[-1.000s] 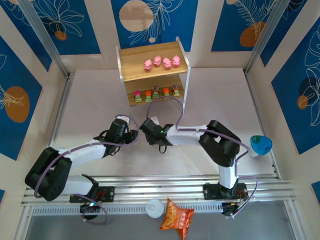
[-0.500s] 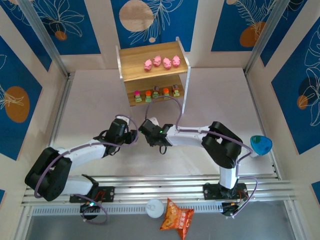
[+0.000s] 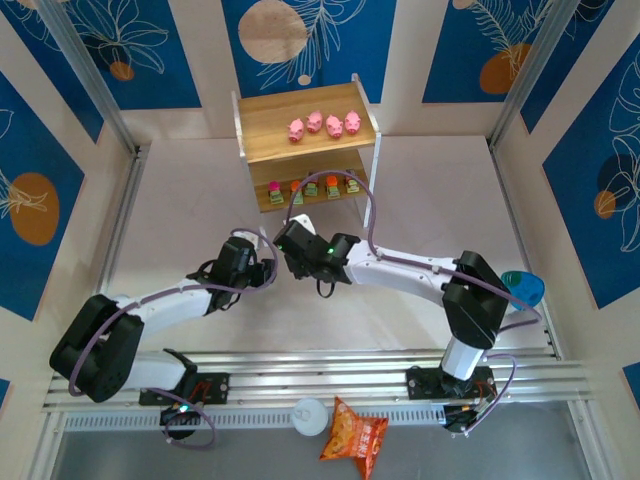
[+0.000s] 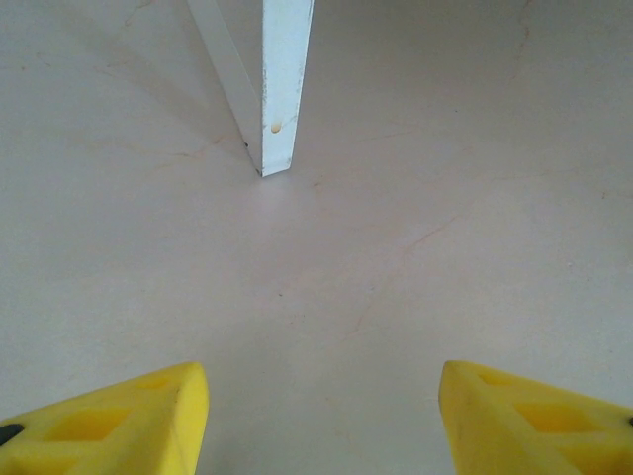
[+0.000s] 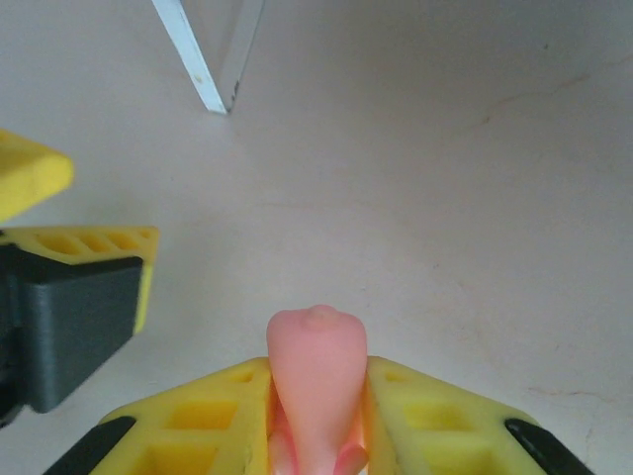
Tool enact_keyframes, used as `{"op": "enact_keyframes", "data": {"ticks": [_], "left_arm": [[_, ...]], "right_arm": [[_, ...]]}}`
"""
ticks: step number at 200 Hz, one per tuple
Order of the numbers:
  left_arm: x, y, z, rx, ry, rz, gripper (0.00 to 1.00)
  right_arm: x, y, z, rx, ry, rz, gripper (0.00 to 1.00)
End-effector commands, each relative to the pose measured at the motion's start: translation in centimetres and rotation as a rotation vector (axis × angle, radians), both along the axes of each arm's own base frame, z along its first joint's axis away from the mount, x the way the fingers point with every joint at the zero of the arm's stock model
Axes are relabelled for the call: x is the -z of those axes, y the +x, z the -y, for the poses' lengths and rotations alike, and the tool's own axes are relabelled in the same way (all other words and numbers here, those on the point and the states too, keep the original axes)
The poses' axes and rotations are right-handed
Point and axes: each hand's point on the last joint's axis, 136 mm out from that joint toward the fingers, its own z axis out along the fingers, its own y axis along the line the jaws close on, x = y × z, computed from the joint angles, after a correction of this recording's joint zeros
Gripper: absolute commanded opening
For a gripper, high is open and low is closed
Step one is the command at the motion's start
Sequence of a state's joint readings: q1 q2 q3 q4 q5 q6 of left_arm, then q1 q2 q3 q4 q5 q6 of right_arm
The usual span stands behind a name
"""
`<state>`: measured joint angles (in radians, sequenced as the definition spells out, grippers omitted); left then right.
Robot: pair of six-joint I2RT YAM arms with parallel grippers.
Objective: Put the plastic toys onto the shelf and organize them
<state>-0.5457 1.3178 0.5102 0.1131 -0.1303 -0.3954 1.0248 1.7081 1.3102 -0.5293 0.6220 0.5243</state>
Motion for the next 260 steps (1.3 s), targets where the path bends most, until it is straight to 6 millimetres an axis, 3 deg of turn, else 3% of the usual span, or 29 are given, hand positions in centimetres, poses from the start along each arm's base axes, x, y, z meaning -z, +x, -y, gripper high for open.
{"op": "enact_keyframes", "data": {"ticks": [1,122,260], "left_arm": [[-0.5,0.2,0.0,-0.006,-0.027,0.007,0.64],[-0.5,0.1,0.3,0.004,-0.044,0.006,0.64],[-0.3,0.1,0.7,0.019,-0.054,-0.004,0.64]], "right_arm": [[-3.1,-0.2,0.3,-0.016,0.007,0.028,0.27],[-13.9,1.2,0.2,-0.035,0.086,0.139,0.24],[-23.0,5.7,-1.3,-0.063,0.15,0.272,0.23]]}}
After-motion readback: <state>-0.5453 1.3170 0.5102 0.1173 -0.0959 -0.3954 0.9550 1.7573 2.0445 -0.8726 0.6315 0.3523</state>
